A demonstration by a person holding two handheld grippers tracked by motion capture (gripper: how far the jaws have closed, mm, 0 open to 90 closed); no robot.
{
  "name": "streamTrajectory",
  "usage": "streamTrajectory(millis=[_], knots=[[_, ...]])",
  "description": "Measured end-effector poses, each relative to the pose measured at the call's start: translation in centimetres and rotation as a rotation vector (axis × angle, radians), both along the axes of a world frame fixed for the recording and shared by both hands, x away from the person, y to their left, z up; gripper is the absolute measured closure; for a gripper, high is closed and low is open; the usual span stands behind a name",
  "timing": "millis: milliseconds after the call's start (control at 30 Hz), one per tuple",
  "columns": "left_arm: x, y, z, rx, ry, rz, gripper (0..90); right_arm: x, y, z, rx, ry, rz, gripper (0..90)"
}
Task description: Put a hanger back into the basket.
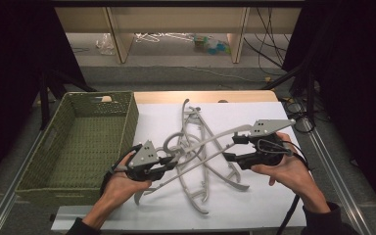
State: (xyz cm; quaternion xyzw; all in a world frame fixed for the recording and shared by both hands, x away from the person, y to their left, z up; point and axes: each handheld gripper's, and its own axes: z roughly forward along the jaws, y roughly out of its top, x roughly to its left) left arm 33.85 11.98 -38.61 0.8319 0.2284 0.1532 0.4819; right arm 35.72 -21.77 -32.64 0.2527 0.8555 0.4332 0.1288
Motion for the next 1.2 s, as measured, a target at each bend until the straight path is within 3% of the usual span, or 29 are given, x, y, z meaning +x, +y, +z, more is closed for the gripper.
streamTrajectory(millis=[33, 167, 467, 733, 900, 1100, 1167, 1200], knots=[[0.0, 0.0, 0.0, 0.0, 0.0, 0.0, 79.2, 0.0, 0.0, 0.0, 0.0, 0.0, 0.0, 37.3], [0.2, 1.1, 0.5, -0.06, 0.063, 0.055, 79.3, -0.6, 1.1, -0.3, -0.014, 0.0, 0.025, 34.4], [0.2, 2.7, 1.7, -0.156, 0.133, 0.114, 79.2, -1.0, 2.0, -5.2, -0.075, 0.079, 0.026, 30.7], [-0.1, 3.8, 3.9, -0.198, 0.175, 0.146, 79.2, -1.5, 1.5, -7.5, -0.094, 0.142, 0.031, 30.7], [-0.4, 5.1, 6.2, -0.226, 0.172, 0.15, 79.3, -1.7, 1.4, -7.9, -0.094, 0.159, 0.04, 30.7], [-0.7, 7.2, 9.1, -0.27, 0.141, 0.178, 79.3, -2.0, 1.5, -8.1, -0.084, 0.167, 0.058, 29.2], [-0.8, 8.6, 10.2, -0.275, 0.123, 0.197, 79.3, -2.0, 1.4, -8.2, -0.083, 0.167, 0.063, 29.1], [-0.8, 8.6, 10.2, -0.275, 0.123, 0.197, 79.3, -2.0, 1.4, -8.2, -0.083, 0.167, 0.063, 29.1]])
